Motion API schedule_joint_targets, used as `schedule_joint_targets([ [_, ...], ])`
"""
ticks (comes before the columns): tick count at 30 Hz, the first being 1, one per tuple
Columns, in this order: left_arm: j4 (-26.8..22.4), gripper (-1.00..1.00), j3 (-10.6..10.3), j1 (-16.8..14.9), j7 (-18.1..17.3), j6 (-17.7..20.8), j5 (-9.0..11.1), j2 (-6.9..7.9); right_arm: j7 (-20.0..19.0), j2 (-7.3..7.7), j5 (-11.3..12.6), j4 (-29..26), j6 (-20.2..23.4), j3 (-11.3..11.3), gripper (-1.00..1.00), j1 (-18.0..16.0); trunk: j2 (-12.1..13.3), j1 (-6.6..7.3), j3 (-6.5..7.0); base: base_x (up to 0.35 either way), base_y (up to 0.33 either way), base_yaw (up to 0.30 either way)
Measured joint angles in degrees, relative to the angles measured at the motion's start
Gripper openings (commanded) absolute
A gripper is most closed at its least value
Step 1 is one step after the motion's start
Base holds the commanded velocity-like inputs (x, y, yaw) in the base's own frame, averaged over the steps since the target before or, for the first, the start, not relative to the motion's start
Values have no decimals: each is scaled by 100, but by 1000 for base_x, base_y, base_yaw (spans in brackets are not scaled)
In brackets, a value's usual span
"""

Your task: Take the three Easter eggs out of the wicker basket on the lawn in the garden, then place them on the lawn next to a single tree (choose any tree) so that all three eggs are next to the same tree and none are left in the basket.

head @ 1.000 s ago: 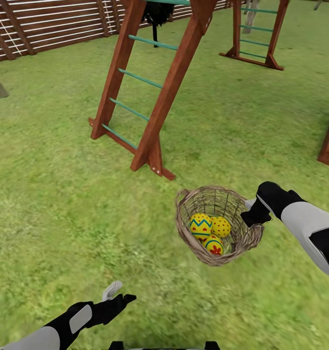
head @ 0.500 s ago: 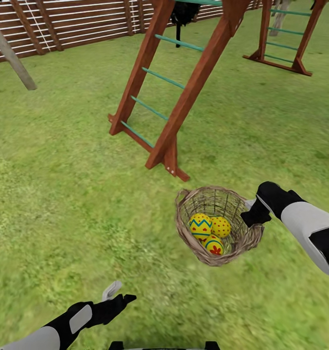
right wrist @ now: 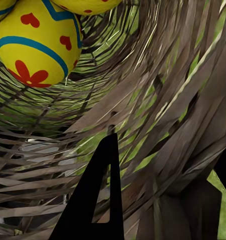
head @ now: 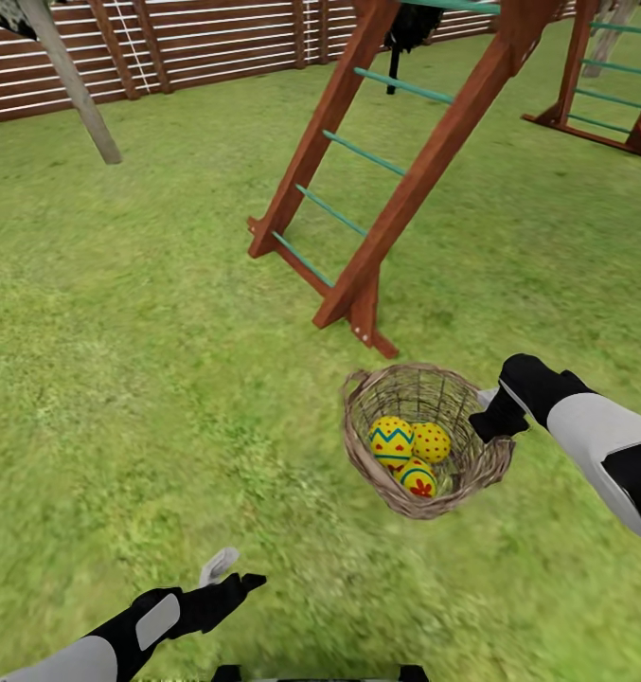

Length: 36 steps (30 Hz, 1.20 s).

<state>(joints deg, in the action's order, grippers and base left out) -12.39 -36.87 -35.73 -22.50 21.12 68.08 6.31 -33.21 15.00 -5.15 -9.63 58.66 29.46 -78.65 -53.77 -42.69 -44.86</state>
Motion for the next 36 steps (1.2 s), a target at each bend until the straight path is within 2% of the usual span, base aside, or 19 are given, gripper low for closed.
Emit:
schedule_joint_targets([
  [6,1,100,1,0,0,4,-1,0,-7,0,70,-2,17,-44,-100,1,0,0,0,0,289,239],
  [10,0,100,1,0,0,5,-1,0,-2,0,12,-1,4,-7,-100,1,0,0,0,1,306,239],
  [15,0,100,1,0,0,5,-1,0,-4,0,52,-1,13,-31,-100,1,0,2,0,107,296,239],
  [36,0,100,0,0,0,5,0,0,-11,0,34,0,9,-22,-100,3,0,3,0,269,197,239],
])
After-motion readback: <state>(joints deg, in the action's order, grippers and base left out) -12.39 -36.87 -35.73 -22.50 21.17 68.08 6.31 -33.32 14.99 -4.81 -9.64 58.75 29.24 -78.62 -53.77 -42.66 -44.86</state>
